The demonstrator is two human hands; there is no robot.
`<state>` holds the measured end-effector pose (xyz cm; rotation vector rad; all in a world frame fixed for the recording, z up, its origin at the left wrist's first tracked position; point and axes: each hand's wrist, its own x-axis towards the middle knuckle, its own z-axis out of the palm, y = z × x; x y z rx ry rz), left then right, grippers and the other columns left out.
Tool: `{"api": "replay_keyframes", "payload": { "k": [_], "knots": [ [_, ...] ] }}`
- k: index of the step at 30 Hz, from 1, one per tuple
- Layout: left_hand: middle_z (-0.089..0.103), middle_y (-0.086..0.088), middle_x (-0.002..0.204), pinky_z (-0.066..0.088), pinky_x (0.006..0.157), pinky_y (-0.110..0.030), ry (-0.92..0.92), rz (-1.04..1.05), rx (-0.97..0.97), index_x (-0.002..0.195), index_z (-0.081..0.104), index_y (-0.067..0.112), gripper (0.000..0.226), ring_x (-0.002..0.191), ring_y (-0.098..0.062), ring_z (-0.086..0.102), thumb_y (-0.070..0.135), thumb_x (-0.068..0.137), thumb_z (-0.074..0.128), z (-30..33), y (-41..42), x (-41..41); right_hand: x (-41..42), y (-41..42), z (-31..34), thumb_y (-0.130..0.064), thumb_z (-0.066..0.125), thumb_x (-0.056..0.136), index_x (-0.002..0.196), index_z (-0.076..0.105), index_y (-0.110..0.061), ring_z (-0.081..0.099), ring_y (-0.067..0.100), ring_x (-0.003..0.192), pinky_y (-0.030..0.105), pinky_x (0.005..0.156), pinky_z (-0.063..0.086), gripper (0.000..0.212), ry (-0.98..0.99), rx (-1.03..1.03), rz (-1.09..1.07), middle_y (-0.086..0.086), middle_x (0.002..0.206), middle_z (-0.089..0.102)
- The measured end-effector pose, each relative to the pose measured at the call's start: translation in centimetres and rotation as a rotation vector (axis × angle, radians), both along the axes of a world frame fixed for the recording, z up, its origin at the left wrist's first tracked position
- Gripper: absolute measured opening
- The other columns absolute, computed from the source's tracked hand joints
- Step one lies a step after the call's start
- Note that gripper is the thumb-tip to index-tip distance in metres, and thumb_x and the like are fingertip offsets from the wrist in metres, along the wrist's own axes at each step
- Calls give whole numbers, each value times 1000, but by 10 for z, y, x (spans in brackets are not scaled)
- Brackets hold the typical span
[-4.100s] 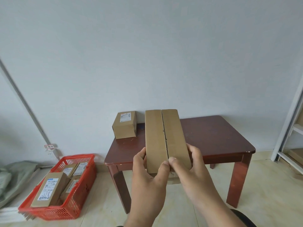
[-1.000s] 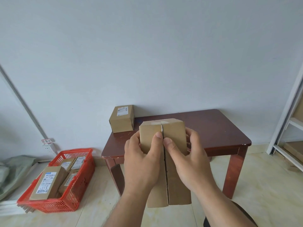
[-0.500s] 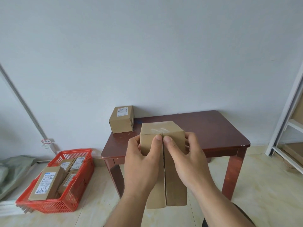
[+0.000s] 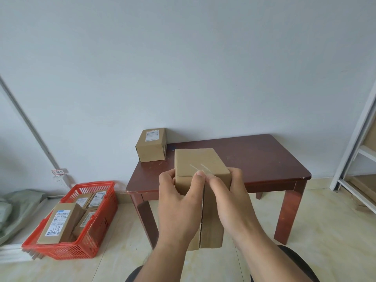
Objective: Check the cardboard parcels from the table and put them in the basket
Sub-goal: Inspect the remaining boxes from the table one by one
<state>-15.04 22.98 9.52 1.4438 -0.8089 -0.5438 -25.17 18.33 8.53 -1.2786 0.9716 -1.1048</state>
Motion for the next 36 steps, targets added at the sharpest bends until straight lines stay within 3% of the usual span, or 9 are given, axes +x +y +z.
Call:
{"api": "replay_keyframes", "payload": {
  "k": [3,7,13,19,22,25,29,33,36],
  "knots": [
    [73,12,105,51,70,-21,2,-19,-3,117,52,35,37,87,3,69,39,90,76,-5,1,-2,-1,-2,3,-34,69,93,109,52,-39,72,7,93,33,73,57,24,-22,55,15,-10,106,73],
    [72,13,115,52,77,-23,4,-43,-15,122,50,37,46,98,-3,70,31,87,79,-14,5,-4,-3,-7,4,-23,69,90,110,52,-33,68,13,96,31,69,51,27,-8,92,-12,-3,108,69],
    [73,12,113,55,70,-15,11,-33,-52,118,54,35,37,94,1,72,29,91,78,-12,-1,8,-3,-2,-5,-27,81,86,112,56,-37,73,4,91,31,76,59,37,-28,53,-30,-13,106,73],
    [64,10,132,58,98,-36,-43,-20,-60,124,57,44,40,120,-7,65,40,91,79,-17,-4,15,0,2,-10,-46,82,81,130,57,-46,71,4,107,35,90,61,55,-19,3,-41,-15,122,71],
    [57,16,134,54,93,-20,-93,-11,-67,128,56,40,43,122,6,58,34,91,78,-23,-1,8,1,-2,-10,-60,73,69,132,57,-46,69,8,112,39,94,61,66,-5,-4,-86,-13,127,67],
    [54,19,133,51,83,-8,-127,12,-61,132,54,34,49,121,12,53,32,90,79,-25,0,5,1,-7,-11,-52,78,81,131,59,-44,70,8,111,38,93,61,54,10,-17,-101,-12,127,68],
    [45,28,127,54,95,-21,-121,-1,-18,138,56,34,50,118,6,56,35,92,76,-18,-4,15,0,-5,-17,-44,82,87,138,57,-42,67,5,113,35,94,61,56,45,-61,-96,-13,129,65],
    [43,25,124,44,79,-5,-176,-32,22,142,55,39,51,113,12,50,41,94,72,-16,-6,18,1,-4,-22,-45,84,86,138,56,-41,67,5,114,35,93,61,59,56,-89,-101,-14,131,62],
    [49,23,130,47,88,-9,-146,-20,7,139,56,45,49,117,14,50,41,93,73,-20,-4,17,2,-7,-22,-45,83,86,133,58,-42,67,7,113,37,91,62,53,52,-85,-99,-11,128,63]
  ]
}}
